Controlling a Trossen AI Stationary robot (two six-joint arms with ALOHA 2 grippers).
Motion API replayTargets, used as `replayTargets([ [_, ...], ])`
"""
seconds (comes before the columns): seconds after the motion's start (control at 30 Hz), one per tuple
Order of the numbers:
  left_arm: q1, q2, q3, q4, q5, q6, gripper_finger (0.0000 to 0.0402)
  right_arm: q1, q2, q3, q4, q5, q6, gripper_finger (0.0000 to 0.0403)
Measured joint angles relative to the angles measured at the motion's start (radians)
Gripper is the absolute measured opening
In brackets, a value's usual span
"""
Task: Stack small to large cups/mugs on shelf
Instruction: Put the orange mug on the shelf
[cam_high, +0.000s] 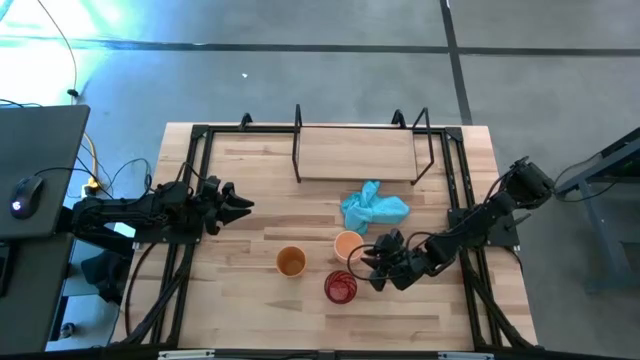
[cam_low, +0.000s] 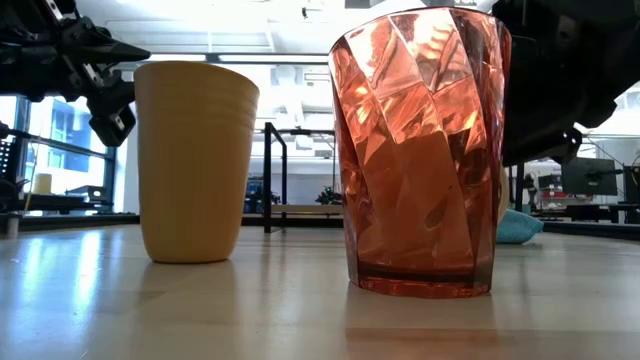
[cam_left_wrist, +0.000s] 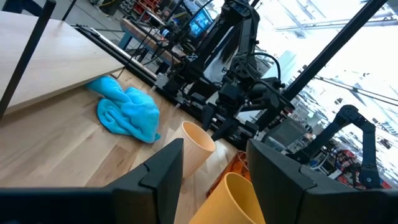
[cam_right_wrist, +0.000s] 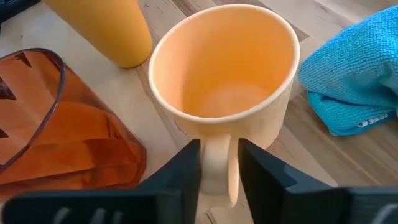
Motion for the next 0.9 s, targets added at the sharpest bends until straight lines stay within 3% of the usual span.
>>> replayTargets([
  [0.3, 0.000, 0.000, 0.000, 0.000, 0.000, 0.000, 0.0166, 0.000, -0.001, 0.000, 0.005, -0.020, -0.019, 0.0029],
  [0.53, 0.000, 0.001, 0.000, -0.013, -0.001, 0.000, 0.0166, -0.003, -0.001, 0.030, -0.011, 0.031, 0.012, 0.0018],
  [0.9, 0.000, 0.001, 0.000, -0.016, -0.019, 0.000, 0.0166, -0.087, 0.000, 0.283, -0.408, 0.069, 0.046, 0.0016],
])
